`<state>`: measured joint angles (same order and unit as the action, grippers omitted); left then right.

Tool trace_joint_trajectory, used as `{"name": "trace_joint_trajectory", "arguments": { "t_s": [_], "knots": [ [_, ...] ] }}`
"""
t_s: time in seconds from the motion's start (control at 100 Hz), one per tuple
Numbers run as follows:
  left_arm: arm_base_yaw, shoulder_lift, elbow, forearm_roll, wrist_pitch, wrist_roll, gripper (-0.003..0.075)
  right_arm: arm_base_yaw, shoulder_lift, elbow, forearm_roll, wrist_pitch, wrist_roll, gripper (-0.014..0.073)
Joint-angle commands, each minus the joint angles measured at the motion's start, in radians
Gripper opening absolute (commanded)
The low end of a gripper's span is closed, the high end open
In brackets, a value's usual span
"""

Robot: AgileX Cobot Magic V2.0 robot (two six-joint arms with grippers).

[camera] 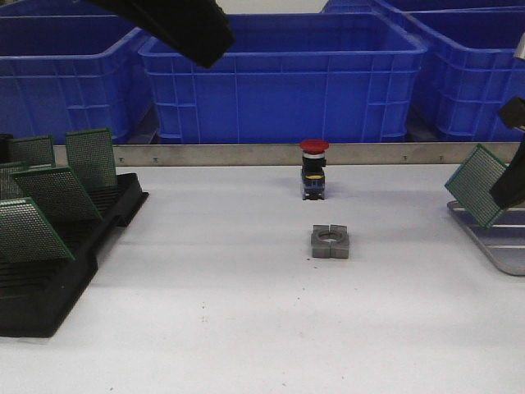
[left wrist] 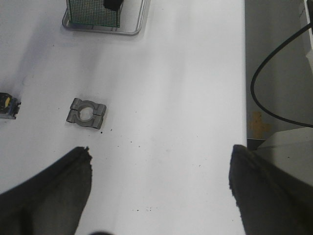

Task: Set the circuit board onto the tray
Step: 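Open left gripper and carry the board with right gripper toward the tray, then lower the board flat onto the metal tray and open right gripper, then lower left gripper into the rack and grasp another green board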

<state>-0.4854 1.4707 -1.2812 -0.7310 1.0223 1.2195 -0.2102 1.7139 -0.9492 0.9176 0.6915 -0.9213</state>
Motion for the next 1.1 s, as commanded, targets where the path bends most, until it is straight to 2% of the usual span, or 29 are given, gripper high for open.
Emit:
{"name": "trace_joint_trajectory", "arguments": {
  "t_s": [0.0, 0.27, 0.34, 0.41, 0.53, 0.62, 0.79, 0.96, 1.09],
  "knots": [
    [-0.007, -0.036, -0.033, -0.059, -0.026, 0.0, 0.0538, -0.018, -0.022, -0.029, 0.034, -0.007, 0.002, -0.0068],
    [-0.007, -0.036, -0.033, -0.059, -0.026, 0.0, 0.0538, -0.057, -0.01, -0.029, 0.034, -0.035, 0.002, -0.006],
    [-0.007, -0.036, -0.033, -0.059, -0.026, 0.0, 0.0538, -0.066, -0.01, -0.029, 0.034, -0.032, 0.002, -0.0011],
    [-0.007, -0.036, -0.033, -0.059, -0.026, 0.0, 0.0538, -0.07, -0.01, -0.029, 0.034, -0.029, 0.002, 0.0098],
    [-0.007, -0.036, -0.033, -0.059, -0.026, 0.0, 0.0538, -0.07, -0.01, -0.029, 0.034, -0.049, 0.002, 0.0413],
    [-0.002, -0.036, -0.033, -0.057, -0.026, 0.0, 0.0538, -0.07, -0.01, -0.029, 0.033, -0.062, 0.002, 0.0573],
    [0.019, -0.038, -0.033, 0.0, -0.026, 0.0, 0.0538, -0.07, -0.01, -0.029, 0.017, -0.081, 0.001, 0.0591],
    [0.037, -0.038, -0.033, 0.206, 0.01, 0.0, 0.0538, -0.07, -0.013, -0.029, -0.074, -0.14, 0.001, 0.0591],
    [0.037, -0.038, -0.033, 0.379, 0.05, -0.021, 0.0538, -0.07, -0.013, -0.029, -0.085, -0.142, 0.001, 0.0591]
  ]
}}
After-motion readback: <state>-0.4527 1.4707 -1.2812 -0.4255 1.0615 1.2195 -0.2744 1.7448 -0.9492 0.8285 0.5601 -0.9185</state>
